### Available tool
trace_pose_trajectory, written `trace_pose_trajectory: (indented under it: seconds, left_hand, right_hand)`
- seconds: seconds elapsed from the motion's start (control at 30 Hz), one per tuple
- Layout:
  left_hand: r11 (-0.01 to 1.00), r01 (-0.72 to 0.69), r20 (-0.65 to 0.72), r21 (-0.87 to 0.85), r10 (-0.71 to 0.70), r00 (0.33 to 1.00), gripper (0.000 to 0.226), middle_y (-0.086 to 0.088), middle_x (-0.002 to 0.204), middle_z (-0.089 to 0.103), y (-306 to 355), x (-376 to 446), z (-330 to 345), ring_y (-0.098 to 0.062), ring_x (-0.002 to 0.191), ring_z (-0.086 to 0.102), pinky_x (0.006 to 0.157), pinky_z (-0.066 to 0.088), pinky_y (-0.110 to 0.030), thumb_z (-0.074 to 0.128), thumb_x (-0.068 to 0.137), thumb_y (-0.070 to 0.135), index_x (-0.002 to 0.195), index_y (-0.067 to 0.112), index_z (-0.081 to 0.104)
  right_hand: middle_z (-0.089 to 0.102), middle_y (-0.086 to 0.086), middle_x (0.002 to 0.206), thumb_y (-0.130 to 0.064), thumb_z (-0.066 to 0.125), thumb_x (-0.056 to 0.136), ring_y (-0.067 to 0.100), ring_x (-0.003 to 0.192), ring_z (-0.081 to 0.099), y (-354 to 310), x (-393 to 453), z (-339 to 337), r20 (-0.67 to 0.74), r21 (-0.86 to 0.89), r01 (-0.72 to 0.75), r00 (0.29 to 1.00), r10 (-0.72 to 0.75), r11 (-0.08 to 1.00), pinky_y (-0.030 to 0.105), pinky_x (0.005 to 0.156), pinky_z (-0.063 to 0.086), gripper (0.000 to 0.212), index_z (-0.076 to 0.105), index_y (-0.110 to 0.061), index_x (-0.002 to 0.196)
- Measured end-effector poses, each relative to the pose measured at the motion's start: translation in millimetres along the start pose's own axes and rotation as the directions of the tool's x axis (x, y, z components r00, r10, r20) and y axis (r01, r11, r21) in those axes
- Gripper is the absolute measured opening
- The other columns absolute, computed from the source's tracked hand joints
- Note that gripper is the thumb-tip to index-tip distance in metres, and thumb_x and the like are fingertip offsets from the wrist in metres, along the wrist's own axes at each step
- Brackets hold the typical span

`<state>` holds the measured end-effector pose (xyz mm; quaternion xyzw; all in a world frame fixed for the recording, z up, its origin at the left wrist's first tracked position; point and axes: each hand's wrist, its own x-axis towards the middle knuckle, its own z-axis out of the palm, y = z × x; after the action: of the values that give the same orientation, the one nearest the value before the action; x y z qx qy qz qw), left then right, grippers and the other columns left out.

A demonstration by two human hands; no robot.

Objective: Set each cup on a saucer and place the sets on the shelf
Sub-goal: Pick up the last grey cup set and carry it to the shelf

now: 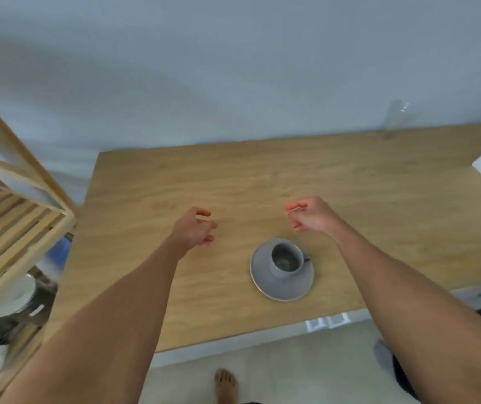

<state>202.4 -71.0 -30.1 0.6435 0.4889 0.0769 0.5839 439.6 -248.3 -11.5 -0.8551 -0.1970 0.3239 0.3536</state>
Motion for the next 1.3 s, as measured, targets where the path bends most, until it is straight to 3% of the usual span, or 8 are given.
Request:
trace_pose_trajectory:
  seconds: [0.2,0.37,0.5,0.67,0.9,1.03,1.17,1.3]
  left_hand:
    - [0.997,0.034,0.268,0.071,-0.052,0.962,0.041,-0.021,0.12,0.067,-4.9,-10.5,41.8,-0.027,0.076,0.07,0.069,0.064,-0.038,0.074,0.089,0.011,0.127,0.016,0.058]
    - [0.994,0.09,0.406,0.063,-0.108,0.907,0.043,-0.024,0.107,0.072,-13.5,-27.3,69.3,-0.025,0.066,0.066,0.07,0.061,-0.038,0.07,0.091,0.002,0.13,0.012,0.054]
    - [0.993,0.115,0.377,0.039,-0.121,0.918,0.047,-0.019,0.108,0.07,-20.1,-34.4,82.5,-0.024,0.07,0.069,0.06,0.065,-0.036,0.069,0.087,-0.011,0.128,0.009,0.06]
    - [0.995,0.105,0.357,-0.006,-0.096,0.929,0.047,-0.012,0.111,0.07,-29.5,-40.6,80.0,-0.023,0.078,0.072,0.062,0.065,-0.036,0.063,0.086,-0.019,0.124,0.009,0.063]
    - [0.991,0.099,0.335,-0.084,-0.066,0.94,0.045,-0.013,0.109,0.07,-37.0,-51.9,36.9,-0.031,0.09,0.071,0.073,0.065,-0.04,0.059,0.089,-0.018,0.126,0.008,0.062]
    - [0.987,0.074,0.29,-0.141,-0.03,0.957,0.047,-0.014,0.11,0.069,-45.2,-59.1,-6.5,-0.026,0.081,0.069,0.056,0.063,-0.03,0.059,0.088,-0.018,0.129,0.006,0.06]
    - [0.985,0.051,0.188,-0.164,-0.02,0.982,0.044,-0.011,0.107,0.069,-60.2,-59.6,-60.6,-0.027,0.085,0.068,0.076,0.062,-0.042,0.059,0.089,-0.015,0.126,0.009,0.061]
    - [0.976,0.052,0.061,-0.21,-0.04,0.997,0.043,-0.009,0.102,0.071,-78.7,-61.5,-118.9,-0.025,0.08,0.068,0.081,0.061,-0.046,0.059,0.089,-0.014,0.124,0.01,0.063]
  right_hand:
    - [0.074,0.007,0.086,-0.008,0.07,0.089,0.021,0.072,0.071,67.1,-32.4,-17.2,-0.039,0.086,-0.104,0.993,0.108,0.991,0.041,0.075,0.064,0.029,0.074,-0.01,0.117]
    - [0.073,0.014,0.096,-0.008,0.07,0.094,0.027,0.081,0.073,88.1,-67.6,-14.2,0.129,0.187,-0.204,0.975,0.182,0.961,0.038,0.07,0.065,0.038,0.063,-0.011,0.131]
    - [0.07,0.012,0.116,0.003,0.073,0.089,0.029,0.1,0.072,96.2,-82.7,-5.2,0.14,0.264,-0.163,0.982,0.129,0.951,0.035,0.07,0.065,0.05,0.06,-0.003,0.136]
    - [0.071,0.012,0.111,0.01,0.071,0.087,0.026,0.1,0.072,102.1,-87.5,8.8,0.061,0.239,-0.112,0.993,0.1,0.964,0.043,0.082,0.064,0.049,0.065,-0.007,0.133]
    - [0.07,0.011,0.108,0.01,0.07,0.087,0.03,0.101,0.073,78.0,-88.0,38.0,0.071,0.233,-0.088,0.995,0.073,0.969,0.048,0.082,0.064,0.05,0.066,-0.009,0.133]
    - [0.067,0.009,0.099,0.013,0.067,0.087,0.028,0.093,0.072,43.8,-88.7,70.4,0.106,0.229,-0.064,0.994,0.041,0.971,0.042,0.075,0.065,0.051,0.066,-0.009,0.133]
    - [0.062,0.005,0.09,0.016,0.064,0.088,0.02,0.076,0.067,-0.6,-87.2,116.1,0.134,0.193,-0.004,0.991,-0.022,0.981,0.024,0.051,0.058,0.047,0.065,-0.006,0.131]
    - [0.063,0.002,0.09,0.012,0.066,0.088,0.018,0.074,0.066,-42.4,-79.9,169.6,0.185,0.124,0.089,0.976,-0.111,0.988,0.027,0.057,0.06,0.042,0.069,-0.01,0.125]
